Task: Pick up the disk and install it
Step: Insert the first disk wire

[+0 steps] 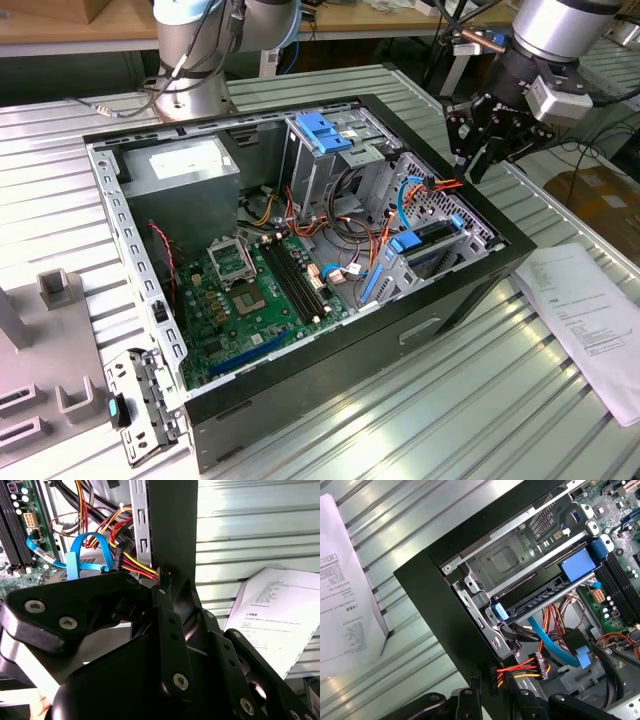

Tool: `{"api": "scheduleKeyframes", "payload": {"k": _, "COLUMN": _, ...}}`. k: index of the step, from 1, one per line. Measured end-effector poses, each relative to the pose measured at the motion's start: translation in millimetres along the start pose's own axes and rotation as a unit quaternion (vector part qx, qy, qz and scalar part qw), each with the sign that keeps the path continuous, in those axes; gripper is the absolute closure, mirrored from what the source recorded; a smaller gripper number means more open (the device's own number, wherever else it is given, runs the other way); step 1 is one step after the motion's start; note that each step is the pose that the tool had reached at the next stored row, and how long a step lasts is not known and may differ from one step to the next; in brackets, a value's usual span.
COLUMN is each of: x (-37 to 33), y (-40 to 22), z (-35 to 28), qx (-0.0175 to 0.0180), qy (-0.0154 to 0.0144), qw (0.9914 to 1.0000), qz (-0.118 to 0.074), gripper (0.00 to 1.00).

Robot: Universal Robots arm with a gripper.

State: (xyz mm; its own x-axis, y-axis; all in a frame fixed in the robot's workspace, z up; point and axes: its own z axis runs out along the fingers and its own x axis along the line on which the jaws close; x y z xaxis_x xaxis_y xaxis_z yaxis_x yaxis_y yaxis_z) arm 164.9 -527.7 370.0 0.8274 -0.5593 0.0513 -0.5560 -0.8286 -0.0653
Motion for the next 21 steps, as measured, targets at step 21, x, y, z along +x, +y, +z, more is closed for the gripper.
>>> {"api": "scheduleKeyframes", "payload": {"k": 21, "x": -18.7, "y": 11.1, "z": -3.5, "qx": 0.0012, "qy": 0.0245, "qw": 0.99791, "qz": 0.060, "gripper": 0.84}}
